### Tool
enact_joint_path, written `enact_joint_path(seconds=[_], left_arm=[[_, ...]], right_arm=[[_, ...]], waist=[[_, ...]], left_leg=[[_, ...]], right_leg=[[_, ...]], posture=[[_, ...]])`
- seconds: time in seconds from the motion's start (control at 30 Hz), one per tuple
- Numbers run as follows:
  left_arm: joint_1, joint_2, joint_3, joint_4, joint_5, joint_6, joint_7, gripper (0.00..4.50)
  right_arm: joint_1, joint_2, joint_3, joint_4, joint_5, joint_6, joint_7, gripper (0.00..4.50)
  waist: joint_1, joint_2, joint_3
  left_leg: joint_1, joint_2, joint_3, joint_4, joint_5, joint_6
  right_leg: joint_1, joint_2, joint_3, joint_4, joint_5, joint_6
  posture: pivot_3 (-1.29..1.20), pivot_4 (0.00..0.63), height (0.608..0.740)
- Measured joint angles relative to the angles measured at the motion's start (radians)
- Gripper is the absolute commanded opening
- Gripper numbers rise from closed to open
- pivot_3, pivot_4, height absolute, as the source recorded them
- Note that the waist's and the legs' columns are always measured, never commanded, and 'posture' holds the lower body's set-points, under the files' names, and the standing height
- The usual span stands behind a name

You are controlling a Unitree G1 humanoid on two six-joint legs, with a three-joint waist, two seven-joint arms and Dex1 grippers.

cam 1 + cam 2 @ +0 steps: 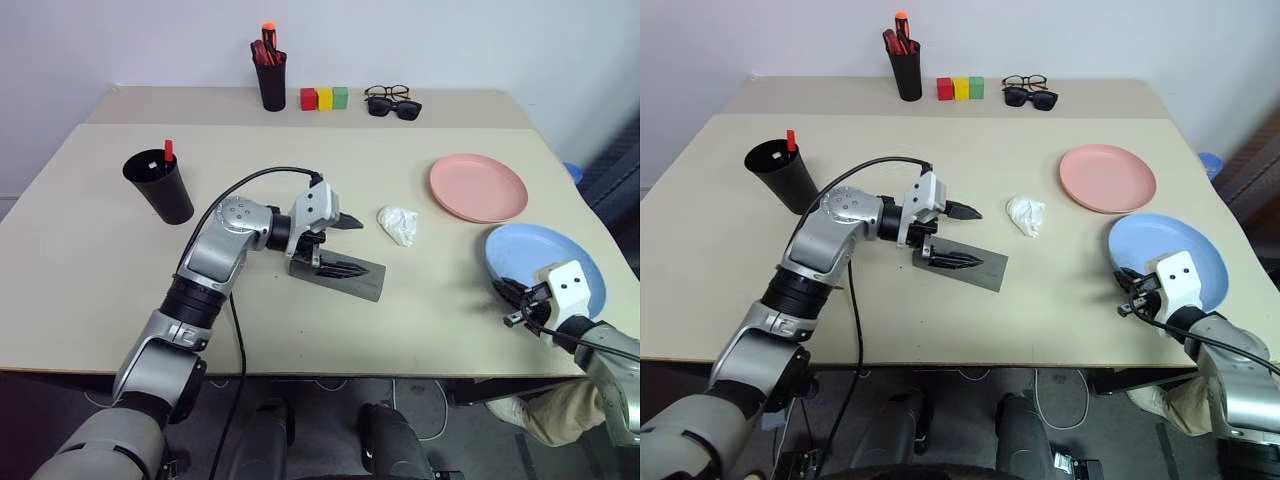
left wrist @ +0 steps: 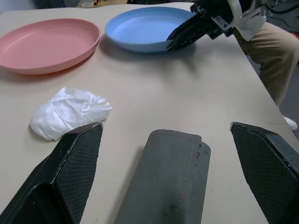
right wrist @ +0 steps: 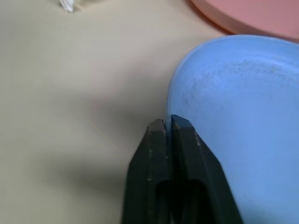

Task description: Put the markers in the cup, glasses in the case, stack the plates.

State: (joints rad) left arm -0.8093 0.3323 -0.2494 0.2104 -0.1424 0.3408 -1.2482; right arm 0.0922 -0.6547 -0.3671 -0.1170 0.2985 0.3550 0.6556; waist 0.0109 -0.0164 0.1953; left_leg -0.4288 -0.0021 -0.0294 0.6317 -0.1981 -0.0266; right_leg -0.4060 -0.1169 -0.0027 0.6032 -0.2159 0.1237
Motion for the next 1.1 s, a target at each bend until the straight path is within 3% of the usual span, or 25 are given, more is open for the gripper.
enact_joint_path(seconds=[0.3, 0.53, 0.7, 0.83, 1.03, 1.1], left_arm=[[0.017, -0.001, -0.008, -0.027, -0.018, 0.006, 0.026, 4.5], [0.031, -0.002, -0.009, -0.047, -0.033, 0.027, 0.057, 4.5], [0.059, -0.004, -0.008, -0.092, -0.046, 0.066, 0.099, 4.5], [0.11, 0.004, -0.002, -0.165, -0.061, 0.124, 0.152, 4.5], [0.178, 0.035, 0.026, -0.303, -0.089, 0.22, 0.236, 4.5], [0.202, 0.055, 0.042, -0.346, -0.1, 0.253, 0.267, 4.5]], right_arm=[[-0.002, -0.021, -0.015, -0.077, -0.008, 0.03, -0.036, 0.05], [-0.284, -0.104, 0.003, -0.061, -0.012, 0.001, -0.04, 0.05], [-0.577, -0.109, 0.169, 0.297, -0.111, -0.196, 0.042, 0.05], [-0.82, -0.076, 0.288, 0.748, -0.21, -0.414, 0.106, 0.05], [-1.025, -0.026, 0.362, 1.18, -0.308, -0.604, 0.13, 0.05], [-1.068, -0.009, 0.373, 1.265, -0.333, -0.628, 0.127, 0.98]], waist=[[-0.002, 0.0, 0.0], [-0.009, 0.001, 0.0], [-0.016, 0.0, 0.0], [-0.029, 0.002, 0.001], [-0.032, 0.002, 0.002], [-0.032, 0.002, 0.002]], left_leg=[[0.0, 0.0, 0.0, 0.0, 0.0, 0.0], [0.001, 0.0, 0.0, -0.001, 0.0, 0.0], [0.001, 0.0, 0.0, 0.0, 0.0, 0.0], [0.001, -0.001, 0.001, -0.002, 0.0, 0.0], [0.001, -0.001, 0.0, -0.003, 0.0, 0.0], [0.001, -0.001, 0.0, -0.003, 0.0, 0.0]], right_leg=[[0.0, 0.0, 0.0, 0.0, 0.0, 0.0], [0.0, 0.0, 0.0, 0.0, 0.0, 0.0], [0.001, 0.0, 0.0, -0.001, 0.0, 0.0], [0.001, 0.0, 0.0, -0.002, 0.0, 0.001], [0.0, 0.0, 0.001, 0.0, 0.001, 0.004], [0.0, 0.0, 0.001, 0.0, 0.001, 0.004]], posture=[[0.0, 0.15, 0.74], [0.0, 0.15, 0.74], [0.0, 0.15, 0.74], [0.0, 0.15, 0.74], [0.0, 0.15, 0.74], [0.0, 0.15, 0.74]])
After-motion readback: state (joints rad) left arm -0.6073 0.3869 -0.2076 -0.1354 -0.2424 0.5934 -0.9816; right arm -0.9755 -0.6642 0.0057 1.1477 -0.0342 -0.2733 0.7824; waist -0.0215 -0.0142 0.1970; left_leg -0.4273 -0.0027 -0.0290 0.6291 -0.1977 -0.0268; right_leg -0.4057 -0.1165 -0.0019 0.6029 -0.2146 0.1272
